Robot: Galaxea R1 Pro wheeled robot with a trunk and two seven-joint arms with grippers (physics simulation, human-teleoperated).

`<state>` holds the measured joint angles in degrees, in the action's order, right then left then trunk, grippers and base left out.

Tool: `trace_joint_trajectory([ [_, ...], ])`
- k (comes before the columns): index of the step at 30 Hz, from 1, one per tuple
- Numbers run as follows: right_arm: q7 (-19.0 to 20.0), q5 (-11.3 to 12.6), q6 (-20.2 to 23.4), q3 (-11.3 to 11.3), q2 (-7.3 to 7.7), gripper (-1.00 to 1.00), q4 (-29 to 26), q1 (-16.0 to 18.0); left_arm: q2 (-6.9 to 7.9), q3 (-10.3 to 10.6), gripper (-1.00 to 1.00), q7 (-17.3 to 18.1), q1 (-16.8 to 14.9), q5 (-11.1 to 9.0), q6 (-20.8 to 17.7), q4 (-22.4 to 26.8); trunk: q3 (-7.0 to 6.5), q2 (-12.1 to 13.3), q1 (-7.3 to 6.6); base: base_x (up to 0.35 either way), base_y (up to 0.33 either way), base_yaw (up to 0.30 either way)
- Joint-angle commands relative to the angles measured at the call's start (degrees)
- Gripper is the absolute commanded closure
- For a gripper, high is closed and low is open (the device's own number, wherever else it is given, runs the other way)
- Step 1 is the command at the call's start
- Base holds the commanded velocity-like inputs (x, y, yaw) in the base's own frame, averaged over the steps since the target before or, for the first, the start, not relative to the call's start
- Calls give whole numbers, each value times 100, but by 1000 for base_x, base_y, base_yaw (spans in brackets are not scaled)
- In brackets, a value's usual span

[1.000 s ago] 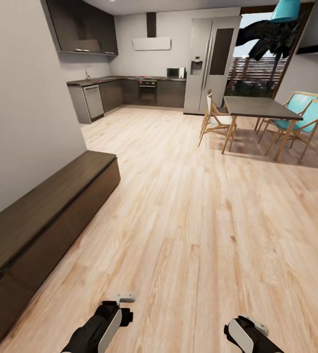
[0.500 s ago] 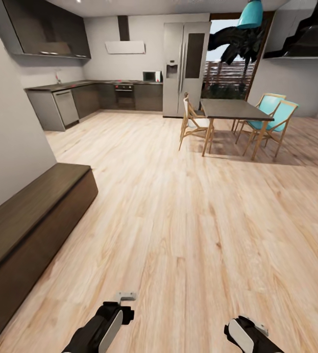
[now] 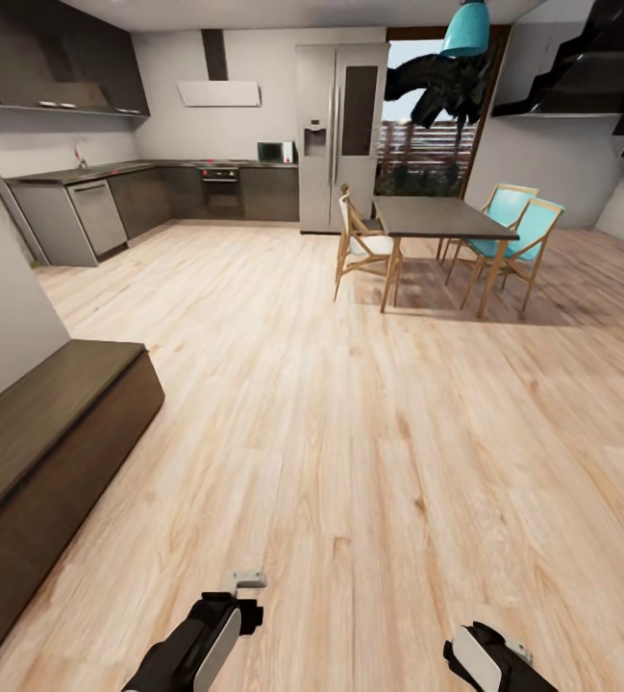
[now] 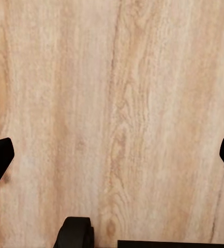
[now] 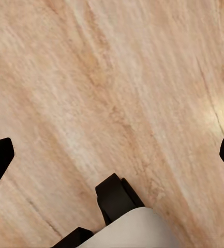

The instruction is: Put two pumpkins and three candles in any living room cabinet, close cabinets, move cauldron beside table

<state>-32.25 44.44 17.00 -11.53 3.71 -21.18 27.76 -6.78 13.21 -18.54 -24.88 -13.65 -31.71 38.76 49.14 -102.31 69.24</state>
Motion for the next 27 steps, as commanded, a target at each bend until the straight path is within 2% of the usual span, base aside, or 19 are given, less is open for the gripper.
trace_joint_trajectory([
  [1, -36, 29, 35, -48, 7, -100, -11, 2, 2, 23, -100, -57, -1, -69, 25, -3, 5, -2, 3, 346, -82, -1],
  [8, -38, 29, -14, -44, 7, -100, -15, 2, 1, 7, -100, -62, 0, -77, 80, -174, 5, -2, 3, 346, -90, 0],
  [27, -23, -24, -216, -52, 16, -100, -17, 2, 1, 11, -100, -67, -1, -59, 85, -185, 5, -2, 3, 340, -161, 0],
])
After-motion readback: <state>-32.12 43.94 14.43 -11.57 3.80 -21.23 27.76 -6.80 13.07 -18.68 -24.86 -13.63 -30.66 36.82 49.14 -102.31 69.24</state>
